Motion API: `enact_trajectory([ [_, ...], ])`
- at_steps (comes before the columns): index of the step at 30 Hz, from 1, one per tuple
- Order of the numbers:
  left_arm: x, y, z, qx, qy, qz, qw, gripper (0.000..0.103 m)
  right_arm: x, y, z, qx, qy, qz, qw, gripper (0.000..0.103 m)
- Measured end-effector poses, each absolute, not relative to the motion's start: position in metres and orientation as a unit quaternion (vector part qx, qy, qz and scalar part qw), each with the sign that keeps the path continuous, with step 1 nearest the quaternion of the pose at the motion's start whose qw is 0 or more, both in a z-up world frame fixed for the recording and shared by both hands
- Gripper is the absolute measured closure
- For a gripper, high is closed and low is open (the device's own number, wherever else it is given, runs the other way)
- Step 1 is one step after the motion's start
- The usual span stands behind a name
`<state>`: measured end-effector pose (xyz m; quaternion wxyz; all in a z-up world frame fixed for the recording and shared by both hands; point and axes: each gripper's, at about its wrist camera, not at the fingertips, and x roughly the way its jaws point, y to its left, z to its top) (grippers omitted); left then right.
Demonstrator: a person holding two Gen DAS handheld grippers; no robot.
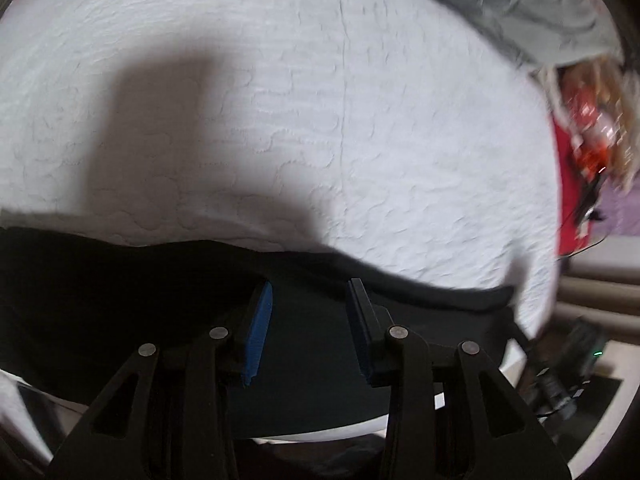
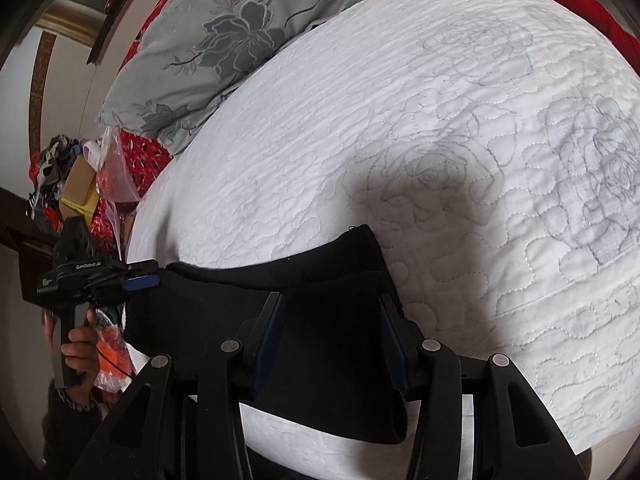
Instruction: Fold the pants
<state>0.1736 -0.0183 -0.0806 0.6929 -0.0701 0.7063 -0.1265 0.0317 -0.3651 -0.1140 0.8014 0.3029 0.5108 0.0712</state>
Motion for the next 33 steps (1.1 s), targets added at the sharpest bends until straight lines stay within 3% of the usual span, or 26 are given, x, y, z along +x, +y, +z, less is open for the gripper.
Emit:
enact_trajectory([
  [2, 0.176, -0.022, -0.083, -0.072, 0.706, -0.103, 0.697, 0.068, 0.033, -0.363, -0.114, 0.286, 0.512, 0.065, 0.807, 0.063],
  [4, 0.178, -0.024, -0.081, -0.073, 0.701, -0.079, 0.705, 0.086, 0.037, -0.362, -0.114, 0.268, 0.516, 0.058, 0.812, 0.096],
  [5, 0.177, -0.024, -0.077, -0.076, 0.696, -0.073, 0.71, 0.09, 0.04, -0.362, -0.115, 0.269, 0.52, 0.059, 0.808, 0.099],
  [6, 0.177, -0.022, -0.071, -0.089, 0.689, -0.079, 0.714, 0.096, 0.043, -0.364, -0.113, 0.274, 0.519, 0.054, 0.808, 0.099],
  [10, 0.18, -0.016, -0.07, -0.078, 0.675, -0.05, 0.732, 0.096, 0.051, -0.367, -0.089, 0.282, 0.489, 0.072, 0.822, 0.099],
  [18, 0.178, 0.002, -0.067, -0.139, 0.684, -0.109, 0.708, 0.095, 0.048, -0.375, -0.112, 0.281, 0.506, 0.043, 0.814, 0.097],
  [20, 0.173, -0.002, -0.068, -0.15, 0.689, -0.132, 0.696, 0.091, 0.046, -0.373, -0.11, 0.274, 0.507, 0.045, 0.816, 0.094],
  [22, 0.173, -0.007, -0.068, -0.145, 0.693, -0.134, 0.693, 0.071, 0.046, -0.372, -0.11, 0.274, 0.51, 0.047, 0.814, 0.094],
  [24, 0.175, -0.01, -0.068, -0.141, 0.693, -0.126, 0.696, 0.056, 0.047, -0.37, -0.111, 0.278, 0.511, 0.047, 0.812, 0.094],
  [27, 0.18, -0.011, -0.074, -0.151, 0.695, -0.116, 0.693, 0.051, 0.047, -0.37, -0.111, 0.28, 0.512, 0.049, 0.811, 0.094],
  [31, 0.182, -0.031, -0.087, -0.135, 0.712, -0.099, 0.682, 0.053, 0.048, -0.37, -0.112, 0.283, 0.513, 0.053, 0.809, 0.094],
  [32, 0.182, -0.03, -0.086, -0.129, 0.712, -0.087, 0.684, 0.057, 0.048, -0.371, -0.112, 0.282, 0.513, 0.055, 0.809, 0.094],
  [33, 0.182, -0.029, -0.085, -0.124, 0.712, -0.075, 0.687, 0.068, 0.048, -0.371, -0.112, 0.281, 0.512, 0.056, 0.809, 0.094],
])
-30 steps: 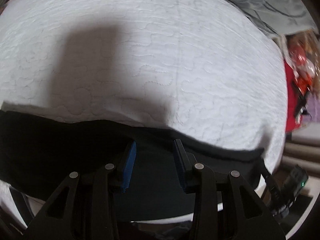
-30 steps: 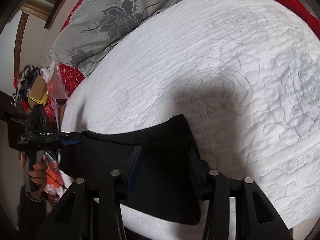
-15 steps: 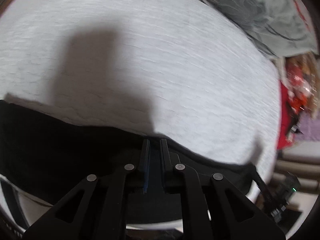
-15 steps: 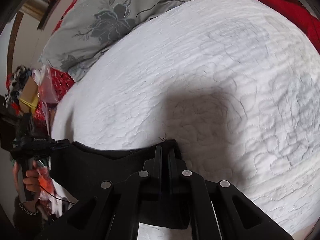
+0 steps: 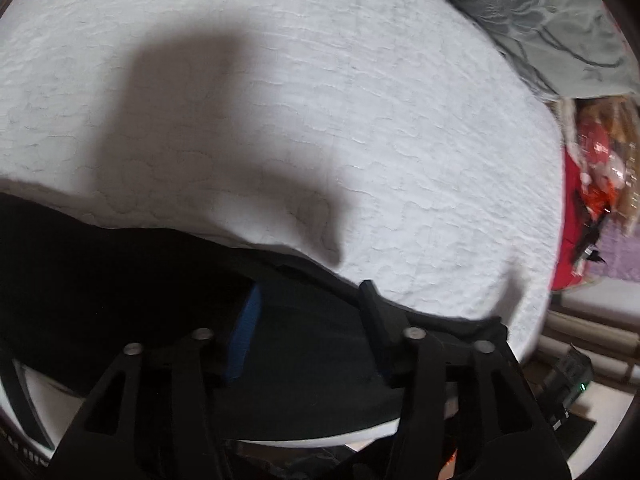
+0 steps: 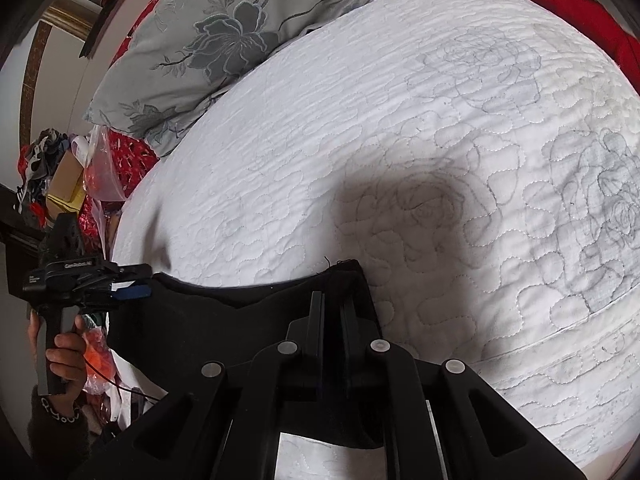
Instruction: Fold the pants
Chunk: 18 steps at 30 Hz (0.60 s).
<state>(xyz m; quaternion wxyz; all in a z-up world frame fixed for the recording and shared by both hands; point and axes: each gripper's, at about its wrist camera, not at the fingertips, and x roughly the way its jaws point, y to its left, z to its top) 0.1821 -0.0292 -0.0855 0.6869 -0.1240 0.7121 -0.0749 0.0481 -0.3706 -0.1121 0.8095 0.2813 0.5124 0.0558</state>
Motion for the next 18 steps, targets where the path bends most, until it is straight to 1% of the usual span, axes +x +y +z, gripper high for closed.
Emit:
enact_trajectory([
  [1, 0.183, -0.029, -0.085, -0.122, 0.711, -0.065, 0.69, 0.073, 0.047, -0.371, -0.112, 0.28, 0.512, 0.057, 0.81, 0.094],
  [3, 0.183, -0.03, -0.086, -0.117, 0.708, -0.049, 0.694, 0.091, 0.047, -0.37, -0.113, 0.28, 0.512, 0.06, 0.81, 0.094],
  [7, 0.184, -0.033, -0.082, -0.11, 0.693, -0.032, 0.711, 0.103, 0.049, -0.369, -0.113, 0.276, 0.513, 0.063, 0.81, 0.096],
  [10, 0.192, -0.03, -0.071, -0.098, 0.66, -0.005, 0.745, 0.103, 0.053, -0.374, -0.108, 0.297, 0.502, 0.068, 0.81, 0.097],
  [12, 0.191, -0.024, -0.078, -0.12, 0.68, -0.016, 0.723, 0.103, 0.054, -0.376, -0.104, 0.3, 0.493, 0.07, 0.814, 0.097],
  [13, 0.187, -0.021, -0.08, -0.131, 0.683, -0.024, 0.718, 0.103, 0.055, -0.376, -0.106, 0.297, 0.498, 0.067, 0.812, 0.095],
  [16, 0.165, -0.011, -0.069, -0.154, 0.67, -0.068, 0.724, 0.103, 0.049, -0.383, -0.114, 0.302, 0.507, 0.058, 0.805, 0.094],
  [17, 0.153, -0.007, -0.064, -0.164, 0.663, -0.088, 0.725, 0.103, 0.044, -0.387, -0.112, 0.314, 0.499, 0.059, 0.805, 0.09],
  [18, 0.138, -0.003, -0.06, -0.174, 0.658, -0.108, 0.725, 0.101, 0.04, -0.392, -0.112, 0.326, 0.494, 0.058, 0.804, 0.086],
])
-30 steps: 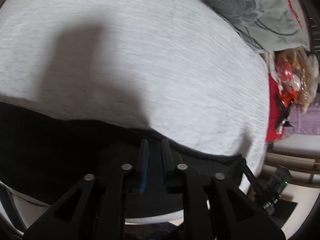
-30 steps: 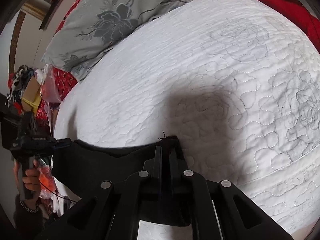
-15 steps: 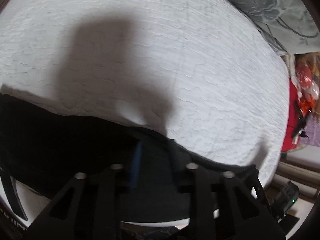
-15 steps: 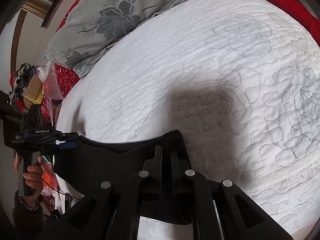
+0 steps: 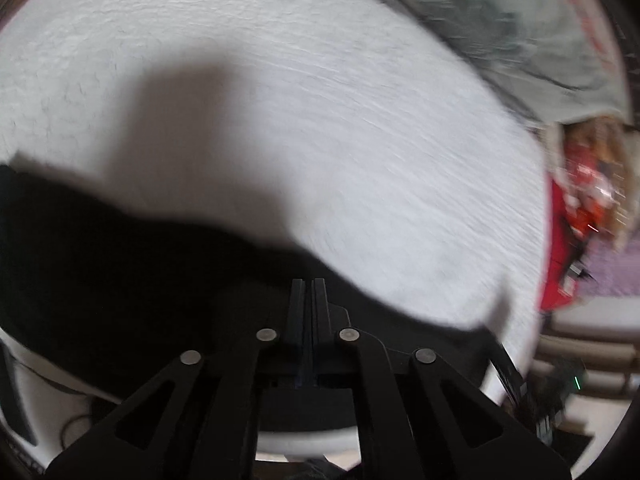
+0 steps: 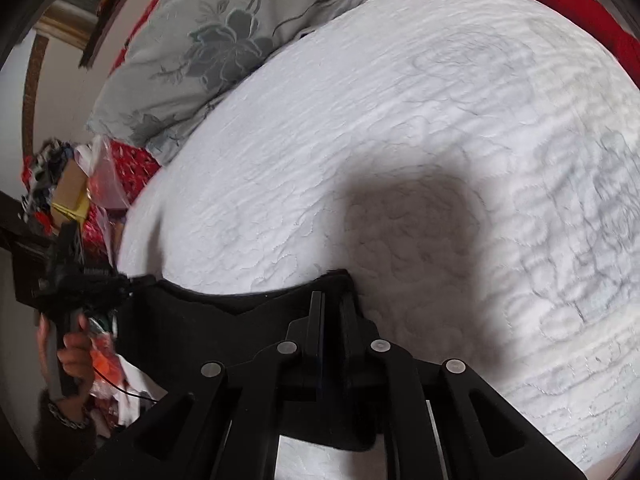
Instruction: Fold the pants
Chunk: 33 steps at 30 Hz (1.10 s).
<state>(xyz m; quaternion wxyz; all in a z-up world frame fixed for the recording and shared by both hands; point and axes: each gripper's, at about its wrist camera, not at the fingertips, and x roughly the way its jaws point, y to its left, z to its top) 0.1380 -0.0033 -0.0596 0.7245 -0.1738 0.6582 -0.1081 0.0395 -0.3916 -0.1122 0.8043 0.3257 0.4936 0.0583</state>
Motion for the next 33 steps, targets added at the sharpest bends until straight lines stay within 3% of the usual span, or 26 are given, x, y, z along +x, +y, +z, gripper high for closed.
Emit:
enact_trajectory([
  [2, 0.106, 0.002, -0.056, -0.193, 0.648, -0.157, 0.72, 0.089, 0.029, -0.4, -0.113, 0.349, 0.486, 0.061, 0.799, 0.057],
  [3, 0.091, 0.005, -0.056, -0.201, 0.645, -0.17, 0.717, 0.072, 0.024, -0.402, -0.114, 0.355, 0.482, 0.061, 0.799, 0.049],
  [4, 0.07, 0.007, -0.061, -0.217, 0.641, -0.18, 0.714, 0.055, 0.018, -0.404, -0.116, 0.357, 0.481, 0.061, 0.798, 0.048],
  [5, 0.058, 0.009, -0.065, -0.231, 0.638, -0.184, 0.711, 0.051, 0.016, -0.404, -0.118, 0.358, 0.482, 0.062, 0.797, 0.048],
  [18, 0.011, 0.028, -0.125, -0.378, 0.651, -0.127, 0.645, 0.051, -0.005, -0.403, -0.132, 0.399, 0.481, 0.074, 0.777, 0.046],
  [23, 0.029, 0.028, -0.132, -0.397, 0.649, -0.105, 0.641, 0.049, -0.004, -0.403, -0.137, 0.415, 0.477, 0.083, 0.771, 0.043],
  [26, 0.034, 0.027, -0.134, -0.411, 0.652, -0.101, 0.63, 0.042, -0.002, -0.405, -0.14, 0.433, 0.469, 0.089, 0.764, 0.04],
  [33, 0.049, 0.01, -0.123, -0.373, 0.636, -0.11, 0.667, 0.042, 0.019, -0.396, -0.146, 0.437, 0.468, 0.111, 0.76, 0.037],
])
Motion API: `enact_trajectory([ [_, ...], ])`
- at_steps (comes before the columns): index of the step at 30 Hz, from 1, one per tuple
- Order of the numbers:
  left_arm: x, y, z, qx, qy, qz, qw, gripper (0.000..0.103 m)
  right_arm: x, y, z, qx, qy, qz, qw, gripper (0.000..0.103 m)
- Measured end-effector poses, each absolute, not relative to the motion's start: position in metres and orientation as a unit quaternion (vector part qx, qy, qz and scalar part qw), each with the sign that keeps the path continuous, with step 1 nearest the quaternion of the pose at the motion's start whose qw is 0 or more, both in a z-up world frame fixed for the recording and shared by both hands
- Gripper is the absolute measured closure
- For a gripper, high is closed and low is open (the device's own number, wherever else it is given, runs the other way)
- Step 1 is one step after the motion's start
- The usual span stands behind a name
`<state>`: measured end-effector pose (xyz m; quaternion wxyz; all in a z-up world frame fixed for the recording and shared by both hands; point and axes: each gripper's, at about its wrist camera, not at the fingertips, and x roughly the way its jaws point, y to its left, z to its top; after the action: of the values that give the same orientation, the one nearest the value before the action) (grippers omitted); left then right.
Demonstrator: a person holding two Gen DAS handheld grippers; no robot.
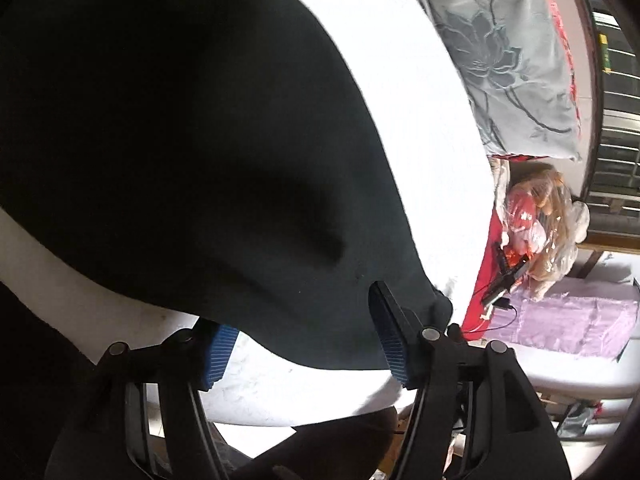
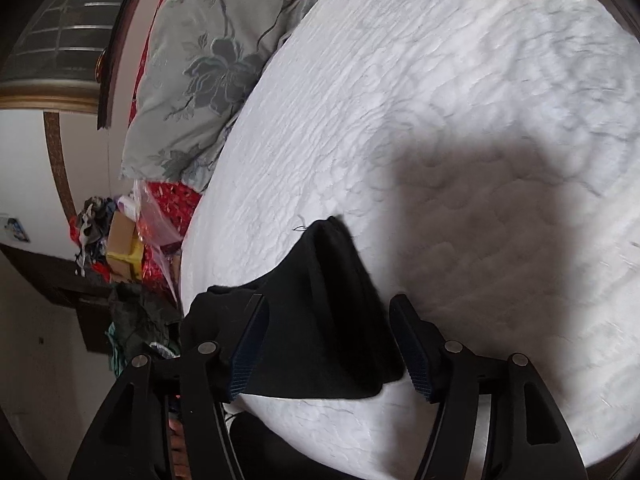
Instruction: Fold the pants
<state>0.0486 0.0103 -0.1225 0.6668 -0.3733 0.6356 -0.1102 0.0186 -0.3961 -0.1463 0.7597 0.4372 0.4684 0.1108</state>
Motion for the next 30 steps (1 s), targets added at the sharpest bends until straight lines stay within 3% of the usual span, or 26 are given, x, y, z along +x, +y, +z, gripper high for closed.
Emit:
enact_trajectory([
  [4, 0.051, 0.009, -0.122, -0.377, 0.638, -0.11, 0.662, 0.045, 0.029, -0.385, -0.142, 0.397, 0.477, 0.129, 0.773, 0.037],
  [5, 0.051, 0.009, -0.122, -0.374, 0.639, -0.11, 0.664, 0.05, 0.031, -0.379, -0.137, 0.366, 0.482, 0.133, 0.785, 0.043],
  [7, 0.05, 0.01, -0.123, -0.356, 0.647, -0.1, 0.667, 0.08, 0.033, -0.371, -0.136, 0.321, 0.5, 0.125, 0.794, 0.084],
  [8, 0.049, 0.011, -0.126, -0.357, 0.652, -0.1, 0.662, 0.085, 0.033, -0.371, -0.138, 0.32, 0.507, 0.125, 0.79, 0.092],
  [9, 0.048, 0.01, -0.129, -0.361, 0.657, -0.098, 0.655, 0.092, 0.032, -0.374, -0.139, 0.33, 0.506, 0.123, 0.787, 0.092],
  [19, 0.072, -0.073, -0.11, -0.308, 0.668, -0.135, 0.664, 0.092, 0.043, -0.431, -0.092, 0.348, 0.46, 0.113, 0.809, 0.092],
  [26, 0.047, -0.082, -0.118, -0.303, 0.697, -0.149, 0.633, 0.087, 0.035, -0.469, -0.122, 0.353, 0.491, 0.057, 0.794, 0.085],
  [30, 0.041, -0.097, -0.105, -0.319, 0.695, -0.177, 0.619, 0.087, 0.019, -0.496, -0.115, 0.401, 0.45, 0.041, 0.797, 0.059],
])
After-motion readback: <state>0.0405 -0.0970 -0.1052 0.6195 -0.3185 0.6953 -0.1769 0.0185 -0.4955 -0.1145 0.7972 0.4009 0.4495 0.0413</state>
